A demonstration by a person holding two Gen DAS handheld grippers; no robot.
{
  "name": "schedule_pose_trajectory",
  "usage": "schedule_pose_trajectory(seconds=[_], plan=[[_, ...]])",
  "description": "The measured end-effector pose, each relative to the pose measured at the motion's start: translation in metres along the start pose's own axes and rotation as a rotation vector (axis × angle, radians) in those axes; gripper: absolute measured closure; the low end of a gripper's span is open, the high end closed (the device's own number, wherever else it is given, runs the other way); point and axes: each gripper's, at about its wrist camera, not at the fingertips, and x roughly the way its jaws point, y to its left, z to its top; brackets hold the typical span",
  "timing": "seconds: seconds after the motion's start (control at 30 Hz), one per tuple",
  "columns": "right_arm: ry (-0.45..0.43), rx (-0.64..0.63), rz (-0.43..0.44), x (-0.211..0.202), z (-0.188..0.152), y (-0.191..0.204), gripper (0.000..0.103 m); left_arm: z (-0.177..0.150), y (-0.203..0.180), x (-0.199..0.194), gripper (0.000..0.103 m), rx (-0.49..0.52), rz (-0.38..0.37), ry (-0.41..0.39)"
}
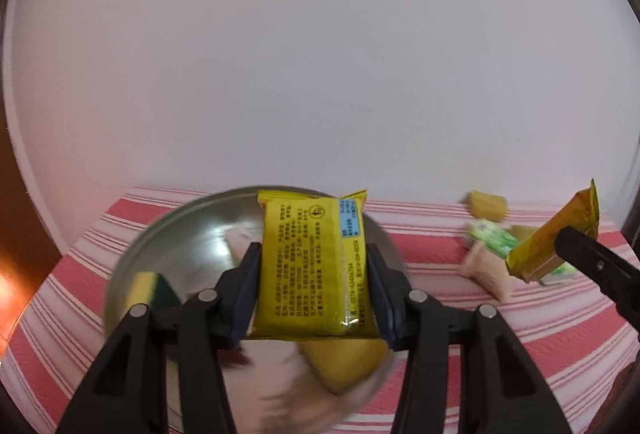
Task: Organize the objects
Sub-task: 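Carry both yellow packets over the silver tin with both tools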
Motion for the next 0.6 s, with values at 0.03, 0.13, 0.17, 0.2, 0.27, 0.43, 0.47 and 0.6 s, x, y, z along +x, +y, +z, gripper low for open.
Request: schedule_pose_trajectory(seconds=[0.03, 0.13, 0.17, 0.2, 0.27, 0.43, 0.47, 0.6], plan=[[-0.004, -0.003, 0.008, 0.004, 0.000, 0.009, 0.052, 0.002, 0.009, 0.001, 0.054, -0.003, 0.011, -0.001], [-0.006, -0.019, 0.031, 0.014, -0.002, 0.034, 0.052, 0.005, 0.027, 0.007, 0.054, -0.009, 0.038, 0.007], [-0.004, -0.031, 0.033, 0.017, -0.004, 0.043, 0.052, 0.006, 0.032, 0.009, 0.054, -0.012, 0.045, 0.012], [-0.004, -0.045, 0.030, 0.021, -0.005, 0.051, 0.052, 0.006, 0.039, 0.011, 0.054, -0.016, 0.055, 0.021], [-0.004, -0.071, 0.026, 0.029, -0.009, 0.067, 0.052, 0.006, 0.051, 0.016, 0.054, -0.027, 0.076, 0.040], [0.021, -0.105, 0.033, 0.052, -0.017, 0.097, 0.052, 0.006, 0.067, 0.026, 0.054, -0.010, 0.163, 0.057], [0.026, -0.116, 0.023, 0.057, -0.019, 0.103, 0.052, 0.006, 0.069, 0.028, 0.054, -0.008, 0.173, 0.065], [0.044, -0.176, -0.008, 0.074, -0.025, 0.123, 0.052, 0.002, 0.078, 0.043, 0.054, -0.012, 0.191, 0.125]])
